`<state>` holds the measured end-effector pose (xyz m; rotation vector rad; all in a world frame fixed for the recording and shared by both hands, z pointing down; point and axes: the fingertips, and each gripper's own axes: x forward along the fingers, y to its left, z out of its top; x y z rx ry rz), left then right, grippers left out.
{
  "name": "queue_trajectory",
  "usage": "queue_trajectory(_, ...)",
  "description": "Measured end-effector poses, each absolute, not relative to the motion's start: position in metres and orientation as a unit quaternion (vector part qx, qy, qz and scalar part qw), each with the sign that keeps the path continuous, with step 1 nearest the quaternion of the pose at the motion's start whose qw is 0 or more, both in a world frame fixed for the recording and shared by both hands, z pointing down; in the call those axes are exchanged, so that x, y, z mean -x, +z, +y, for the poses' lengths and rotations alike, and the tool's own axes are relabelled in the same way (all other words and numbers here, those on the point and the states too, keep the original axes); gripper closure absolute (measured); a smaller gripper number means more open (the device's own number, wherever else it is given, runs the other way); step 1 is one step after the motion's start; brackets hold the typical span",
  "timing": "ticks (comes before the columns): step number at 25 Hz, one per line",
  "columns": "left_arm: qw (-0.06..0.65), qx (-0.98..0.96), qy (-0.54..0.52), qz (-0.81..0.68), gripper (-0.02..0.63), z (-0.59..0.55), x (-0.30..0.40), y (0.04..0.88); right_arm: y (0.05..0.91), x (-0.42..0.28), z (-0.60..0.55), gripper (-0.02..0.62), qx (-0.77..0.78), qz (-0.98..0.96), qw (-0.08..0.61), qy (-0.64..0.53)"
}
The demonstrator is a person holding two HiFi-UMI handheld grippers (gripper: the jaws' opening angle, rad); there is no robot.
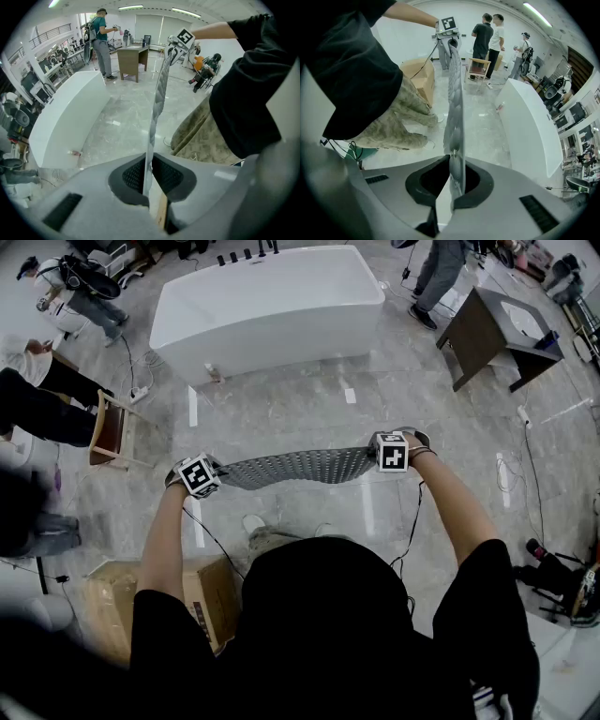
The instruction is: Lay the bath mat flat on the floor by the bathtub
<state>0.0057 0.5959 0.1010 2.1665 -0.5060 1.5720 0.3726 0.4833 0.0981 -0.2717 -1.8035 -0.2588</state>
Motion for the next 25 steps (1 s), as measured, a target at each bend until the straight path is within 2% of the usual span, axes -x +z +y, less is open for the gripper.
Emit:
queue_trajectory(12,0.21,-0.773,0.564,-0.2,0.574,0.601,-0.027,0.097,0.096,-0.398,0.494,0.571,0.103,-0.783,0.604,-0.108)
queue_trajectory(25,0.203,-0.783,0.564,-0.168,0.574,0.565,-0.008,0.115,0.115,-0.385,0.469,0.571,0.093,-0.78,0.614,-0.082)
